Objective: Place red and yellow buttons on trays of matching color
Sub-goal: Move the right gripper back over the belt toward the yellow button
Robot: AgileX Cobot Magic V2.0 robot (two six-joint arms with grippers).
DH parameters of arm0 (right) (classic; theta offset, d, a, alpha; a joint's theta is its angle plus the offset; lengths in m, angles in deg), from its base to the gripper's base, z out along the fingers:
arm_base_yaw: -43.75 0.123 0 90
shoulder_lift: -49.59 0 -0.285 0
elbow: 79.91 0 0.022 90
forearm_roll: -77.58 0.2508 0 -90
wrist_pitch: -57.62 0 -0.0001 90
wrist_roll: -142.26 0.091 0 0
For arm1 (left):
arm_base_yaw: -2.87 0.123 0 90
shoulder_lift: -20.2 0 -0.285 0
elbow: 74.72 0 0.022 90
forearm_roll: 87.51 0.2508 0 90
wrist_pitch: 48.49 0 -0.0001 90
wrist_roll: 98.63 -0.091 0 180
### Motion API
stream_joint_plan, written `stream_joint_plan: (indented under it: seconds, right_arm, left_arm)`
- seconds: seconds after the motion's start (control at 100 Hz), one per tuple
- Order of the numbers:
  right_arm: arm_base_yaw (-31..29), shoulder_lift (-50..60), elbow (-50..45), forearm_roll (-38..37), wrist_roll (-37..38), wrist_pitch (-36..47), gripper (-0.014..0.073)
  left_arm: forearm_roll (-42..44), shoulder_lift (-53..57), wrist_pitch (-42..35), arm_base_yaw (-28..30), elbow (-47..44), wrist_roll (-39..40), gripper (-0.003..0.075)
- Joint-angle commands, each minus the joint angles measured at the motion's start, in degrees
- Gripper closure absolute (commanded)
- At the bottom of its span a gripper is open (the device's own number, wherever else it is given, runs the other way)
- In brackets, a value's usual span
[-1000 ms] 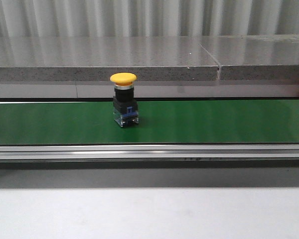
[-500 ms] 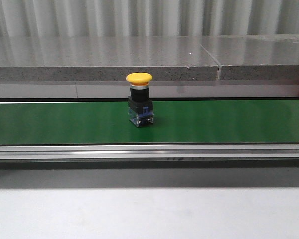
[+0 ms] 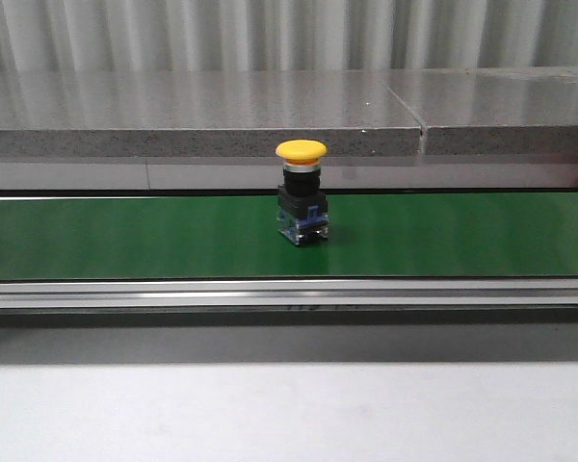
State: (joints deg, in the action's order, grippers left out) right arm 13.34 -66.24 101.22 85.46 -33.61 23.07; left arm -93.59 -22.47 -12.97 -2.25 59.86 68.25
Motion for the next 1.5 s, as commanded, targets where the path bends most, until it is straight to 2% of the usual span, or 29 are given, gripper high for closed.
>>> stream_joint_plan:
  seconds: [0.0, 0.24, 0.62, 1.05, 1.24, 1.49]
  right_arm:
    - [-0.43, 2.82, 1.38, -0.42, 0.06, 2.24, 0.0118]
    - [-0.43, 4.21, 1.38, -0.59, 0.06, 2.07, 0.0118]
    - [-0.2, 12.24, 0.8, -1.55, 0.06, -0.07, 0.0118]
    - [1.16, 25.49, -11.01, -1.79, 0.06, 1.78, 0.0118]
    - [3.82, 29.95, -14.64, -1.99, -1.01, -0.39, 0.0118]
    - [10.91, 33.45, -14.69, -2.29, -3.73, -5.39, 0.0115]
  left_arm:
    - [-0.88, -0.03, -3.7, -0.42, 1.57, 0.12, 0.0741]
    - [-0.88, -0.03, -3.7, -0.42, 1.57, 0.12, 0.0741]
    - [-0.88, -0.03, -3.7, -0.42, 1.57, 0.12, 0.0741]
    - [-0.88, -0.03, -3.7, -0.42, 1.57, 0.12, 0.0741]
    - [-0.88, -0.03, -3.7, -0.42, 1.57, 0.12, 0.0741]
    - [-0.88, -0.03, -3.7, -0.42, 1.57, 0.12, 0.0741]
